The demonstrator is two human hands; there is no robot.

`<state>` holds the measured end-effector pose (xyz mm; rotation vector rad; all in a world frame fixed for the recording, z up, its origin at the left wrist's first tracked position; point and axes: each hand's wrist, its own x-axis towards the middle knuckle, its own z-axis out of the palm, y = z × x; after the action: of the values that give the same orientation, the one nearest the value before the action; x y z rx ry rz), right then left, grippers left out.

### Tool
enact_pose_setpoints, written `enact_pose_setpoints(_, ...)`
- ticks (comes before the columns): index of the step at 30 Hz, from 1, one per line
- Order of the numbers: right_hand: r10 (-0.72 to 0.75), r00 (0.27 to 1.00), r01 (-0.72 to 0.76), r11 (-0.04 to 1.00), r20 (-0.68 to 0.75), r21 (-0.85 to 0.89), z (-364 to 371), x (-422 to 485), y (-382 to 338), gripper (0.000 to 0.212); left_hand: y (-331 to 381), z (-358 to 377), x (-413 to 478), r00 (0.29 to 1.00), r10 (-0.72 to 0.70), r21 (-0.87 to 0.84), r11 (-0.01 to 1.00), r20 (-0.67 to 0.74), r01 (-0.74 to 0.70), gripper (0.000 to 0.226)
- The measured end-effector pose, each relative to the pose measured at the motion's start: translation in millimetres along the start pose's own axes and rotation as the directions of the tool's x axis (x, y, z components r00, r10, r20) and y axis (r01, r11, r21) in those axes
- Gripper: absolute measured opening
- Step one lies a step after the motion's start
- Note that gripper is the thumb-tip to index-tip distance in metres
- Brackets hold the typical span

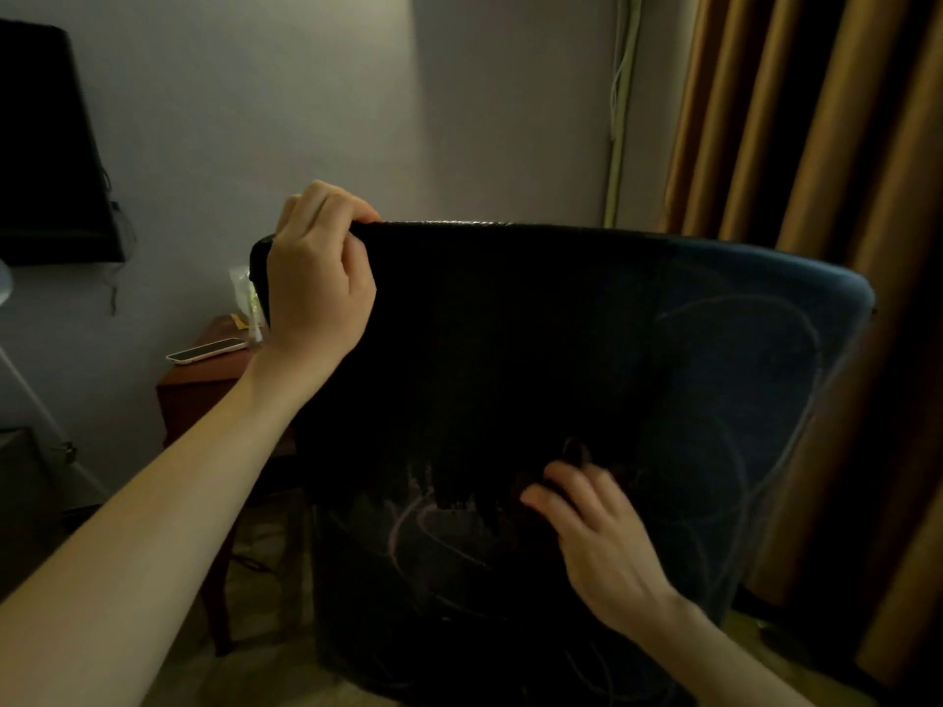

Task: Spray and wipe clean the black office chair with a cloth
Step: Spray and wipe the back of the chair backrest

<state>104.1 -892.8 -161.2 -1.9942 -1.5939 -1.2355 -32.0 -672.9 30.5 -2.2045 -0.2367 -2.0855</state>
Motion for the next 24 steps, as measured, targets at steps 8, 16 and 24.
enact_pose_setpoints(8,0.116,0.885,-0.124,0.992,-0.451,0.012,-125,163,11,0.032,3,4,1,0.998,-0.065,0.005,0.998,-0.016,0.065,0.021)
enact_pose_setpoints(16,-0.072,0.932,-0.038,0.956,-0.356,-0.292,-109,118,69,0.038,-4,1,-1,1.0,-0.004,0.03,1.0,-0.009,0.004,0.024)
enact_pose_setpoints(24,0.295,0.876,-0.341,0.938,-0.382,-0.057,-134,40,131,0.03,3,6,-4,0.997,-0.034,-0.018,0.999,-0.068,0.032,0.024)
